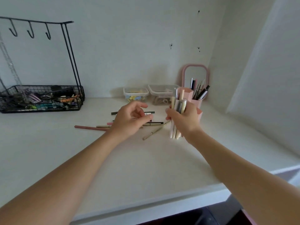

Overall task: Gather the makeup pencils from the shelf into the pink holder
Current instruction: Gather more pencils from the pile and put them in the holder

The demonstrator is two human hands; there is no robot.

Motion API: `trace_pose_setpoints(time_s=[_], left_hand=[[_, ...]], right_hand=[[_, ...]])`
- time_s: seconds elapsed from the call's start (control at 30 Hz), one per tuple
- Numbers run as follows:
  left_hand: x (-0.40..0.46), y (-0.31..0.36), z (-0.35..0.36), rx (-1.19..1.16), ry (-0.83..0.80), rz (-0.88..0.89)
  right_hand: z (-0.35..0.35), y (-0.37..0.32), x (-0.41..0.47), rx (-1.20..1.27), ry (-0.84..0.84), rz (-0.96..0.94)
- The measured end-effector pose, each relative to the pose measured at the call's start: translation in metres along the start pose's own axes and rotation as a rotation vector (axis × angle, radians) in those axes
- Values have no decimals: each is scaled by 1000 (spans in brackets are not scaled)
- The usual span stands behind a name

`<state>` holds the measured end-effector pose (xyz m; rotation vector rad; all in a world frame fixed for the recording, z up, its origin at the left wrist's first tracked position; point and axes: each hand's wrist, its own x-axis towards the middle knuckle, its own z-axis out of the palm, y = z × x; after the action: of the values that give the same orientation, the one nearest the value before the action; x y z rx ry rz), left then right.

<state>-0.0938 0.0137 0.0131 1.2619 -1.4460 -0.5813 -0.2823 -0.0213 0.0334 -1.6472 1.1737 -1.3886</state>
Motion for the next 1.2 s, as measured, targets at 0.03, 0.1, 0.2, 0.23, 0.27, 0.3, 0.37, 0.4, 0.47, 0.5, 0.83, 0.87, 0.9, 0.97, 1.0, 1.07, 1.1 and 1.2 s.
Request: trace_pose_setpoints(time_s=[0.03,0.1,0.2,0.23,0.27,0.3,0.37,0.4,0.47,0.5,0.83,0.87,0.9,0.97,1.0,1.07,1.1,1.2], left_hand=[[-1,-1,3,4,-4,15],[-1,-2,6,12,1,48],[1,-4,6,7,21,68],[2,-5,5,11,32,70],[3,-7,4,21,41,73],[4,-10,3,37,46,79],[6,-14,2,61,50,96],[7,-16,2,65,53,106],[9,-18,2,72,62,125],[9,-19,2,80,67,131],[12,-25,-1,105,75,145],[12,-25,-2,104,74,145],[12,-24,-2,105,74,144],[11,-24,-3,109,73,144],[11,-23,-4,110,72,144],[11,-22,-4,112,73,139],[11,-21,-5,116,74,135],[10,-21,-6,129,79,136]], right_hand=[[-1,9,-4,-12,-26,26],[-4,18,-1,11,-19,57],[-9,5,19,83,34,28],[-13,-4,28,104,49,6],[-16,-14,38,120,69,-9],[-19,-24,50,136,102,-14],[-26,-41,78,197,152,-26],[-28,-48,91,214,165,-34],[-31,-54,114,239,202,-29],[-32,-56,123,263,225,-13],[-21,-31,151,191,256,110],[-21,-30,149,126,239,81],[-20,-29,147,78,219,65],[-19,-26,143,3,170,54],[-18,-24,142,-47,139,51],[-15,-20,140,-155,85,43],[-13,-19,139,-198,81,37],[-10,-16,140,-291,103,1]])
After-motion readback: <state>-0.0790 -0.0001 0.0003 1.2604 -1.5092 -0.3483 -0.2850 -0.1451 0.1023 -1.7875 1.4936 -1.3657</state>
